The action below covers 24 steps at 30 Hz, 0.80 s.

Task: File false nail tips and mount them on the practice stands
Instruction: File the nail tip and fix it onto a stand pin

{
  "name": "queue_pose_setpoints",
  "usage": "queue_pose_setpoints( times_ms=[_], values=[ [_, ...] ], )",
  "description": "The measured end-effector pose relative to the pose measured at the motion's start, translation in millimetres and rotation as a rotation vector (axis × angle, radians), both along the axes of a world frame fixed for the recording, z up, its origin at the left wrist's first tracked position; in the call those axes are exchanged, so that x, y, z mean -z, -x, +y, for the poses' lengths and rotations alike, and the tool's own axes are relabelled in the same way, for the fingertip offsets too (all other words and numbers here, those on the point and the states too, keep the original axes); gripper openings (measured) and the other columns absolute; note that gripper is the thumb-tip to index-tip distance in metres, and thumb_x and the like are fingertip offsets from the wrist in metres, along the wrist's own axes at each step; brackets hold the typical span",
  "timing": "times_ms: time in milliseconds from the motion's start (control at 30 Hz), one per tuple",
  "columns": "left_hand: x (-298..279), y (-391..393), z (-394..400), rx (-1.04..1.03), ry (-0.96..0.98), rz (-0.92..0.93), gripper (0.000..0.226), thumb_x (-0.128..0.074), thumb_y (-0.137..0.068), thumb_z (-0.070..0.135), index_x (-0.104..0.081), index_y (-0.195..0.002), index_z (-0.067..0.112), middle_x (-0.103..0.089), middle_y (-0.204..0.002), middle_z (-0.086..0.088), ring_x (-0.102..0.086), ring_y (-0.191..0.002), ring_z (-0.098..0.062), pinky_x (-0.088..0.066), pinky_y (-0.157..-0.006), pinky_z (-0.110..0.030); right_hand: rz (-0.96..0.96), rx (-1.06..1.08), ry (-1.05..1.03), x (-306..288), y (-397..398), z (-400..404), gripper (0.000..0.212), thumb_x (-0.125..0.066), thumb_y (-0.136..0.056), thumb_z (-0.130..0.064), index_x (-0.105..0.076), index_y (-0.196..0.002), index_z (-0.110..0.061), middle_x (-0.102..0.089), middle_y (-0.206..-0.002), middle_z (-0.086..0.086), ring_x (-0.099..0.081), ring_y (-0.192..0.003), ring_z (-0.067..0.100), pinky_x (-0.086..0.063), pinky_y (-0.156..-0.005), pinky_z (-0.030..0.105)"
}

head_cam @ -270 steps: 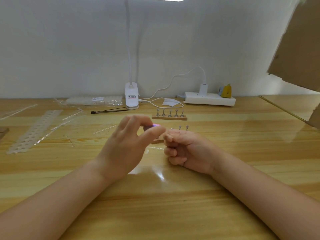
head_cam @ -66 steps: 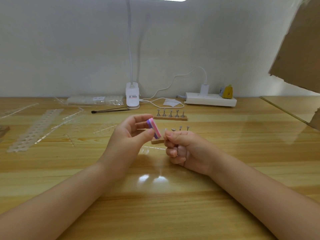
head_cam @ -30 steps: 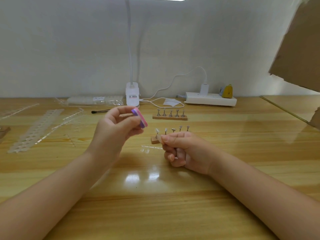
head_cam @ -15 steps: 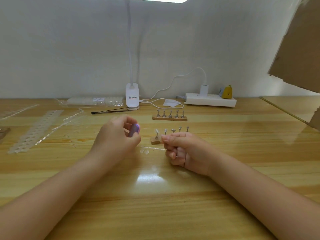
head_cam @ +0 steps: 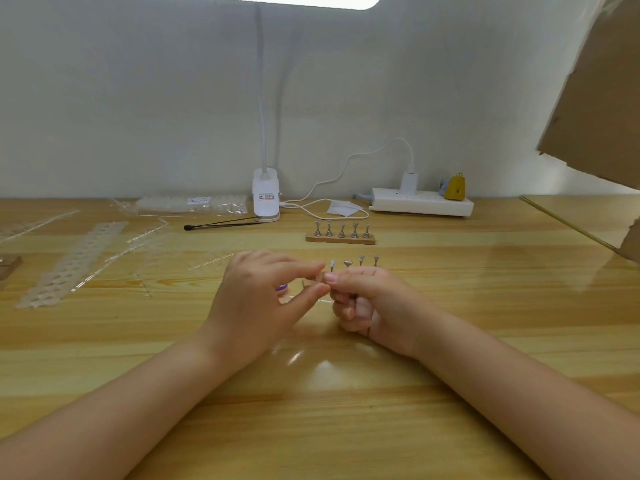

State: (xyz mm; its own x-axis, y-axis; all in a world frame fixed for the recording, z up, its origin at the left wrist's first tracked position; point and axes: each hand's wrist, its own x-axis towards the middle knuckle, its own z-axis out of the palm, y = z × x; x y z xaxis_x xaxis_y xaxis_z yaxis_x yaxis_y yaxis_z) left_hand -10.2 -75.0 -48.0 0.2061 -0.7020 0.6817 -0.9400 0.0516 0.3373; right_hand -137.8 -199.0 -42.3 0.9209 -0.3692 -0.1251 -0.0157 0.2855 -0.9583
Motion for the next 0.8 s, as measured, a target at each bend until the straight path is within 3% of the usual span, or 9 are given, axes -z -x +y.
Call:
queue_pose_setpoints(
  times_ms=[133,233,400,500,567,633,800],
  values=[
    [2.6,-3.2,-2.5,0.022,-0.006,0.085,0.028,-0.069,-0.079,0.041,-0.076,-0.098,0.021,-0.073,-0.095,0.012,-0.068,-0.093,-0.012,-0.048,-0.084,-0.049,0.014,0.082,0.044,3.3,-1.4,2.1,0.009,-0.063,-0.088,-0.009,-0.064,-0.08,-0.007,-0.045,-0.059,0.0,-0.041,-0.047,0.009,-0.029,-0.039,0.016],
    [5.5,-6.0,-3.2,-0.012,-0.018,0.088,0.028,-0.068,-0.079,0.04,-0.076,-0.099,0.022,-0.073,-0.094,0.014,-0.067,-0.092,-0.013,-0.047,-0.083,-0.049,0.006,0.179,0.115,5.2,-3.0,5.1,0.01,-0.066,-0.088,-0.014,-0.065,-0.08,-0.008,-0.047,-0.058,-0.001,-0.041,-0.047,0.009,-0.032,-0.038,0.015],
    [8.5,-4.9,-4.4,-0.077,-0.02,0.031,0.026,-0.065,-0.081,0.039,-0.075,-0.099,0.024,-0.071,-0.086,0.018,-0.065,-0.081,-0.015,-0.045,-0.082,-0.045,0.058,0.426,0.801,5.2,0.9,1.9,0.022,-0.065,-0.088,-0.029,-0.068,-0.073,-0.013,-0.051,-0.05,-0.014,-0.044,-0.047,0.0,-0.037,-0.048,0.015],
    [9.5,-3.8,-3.9,-0.094,-0.022,0.01,0.028,-0.059,-0.084,0.043,-0.073,-0.098,0.024,-0.07,-0.087,0.018,-0.065,-0.083,-0.015,-0.043,-0.084,-0.041,0.168,0.552,1.221,7.9,4.7,-7.8,0.021,-0.061,-0.088,-0.033,-0.065,-0.072,-0.019,-0.052,-0.061,-0.012,-0.048,-0.058,0.005,-0.036,-0.052,0.022],
    [12.6,-3.8,-5.4,-0.129,-0.054,-0.011,0.019,-0.066,-0.086,0.035,-0.072,-0.1,0.023,-0.071,-0.089,0.015,-0.065,-0.088,-0.017,-0.041,-0.085,-0.039,0.282,0.562,1.454,10.2,5.8,-13.9,0.019,-0.058,-0.089,-0.036,-0.067,-0.081,-0.023,-0.049,-0.068,-0.013,-0.049,-0.065,0.009,-0.031,-0.052,0.023],
    [16.1,-4.4,-7.4,-0.17,-0.096,-0.007,0.018,-0.067,-0.088,0.027,-0.069,-0.105,0.023,-0.069,-0.093,0.015,-0.062,-0.095,-0.015,-0.035,-0.087,-0.033,0.352,0.55,1.536,13.0,4.5,-17.3,0.021,-0.054,-0.09,-0.041,-0.069,-0.088,-0.026,-0.05,-0.07,-0.013,-0.05,-0.069,0.01,-0.031,-0.052,0.024],
    [21.1,-7.1,-11.2,-0.169,-0.173,0.019,0.018,-0.059,-0.093,0.03,-0.063,-0.11,0.026,-0.067,-0.097,0.017,-0.058,-0.103,-0.01,-0.028,-0.09,-0.023,0.457,0.535,1.58,16.9,-2.3,-20.6,0.031,-0.049,-0.094,-0.045,-0.072,-0.095,-0.025,-0.068,-0.083,-0.006,-0.061,-0.079,0.016,-0.049,-0.062,0.029]
  ],
)
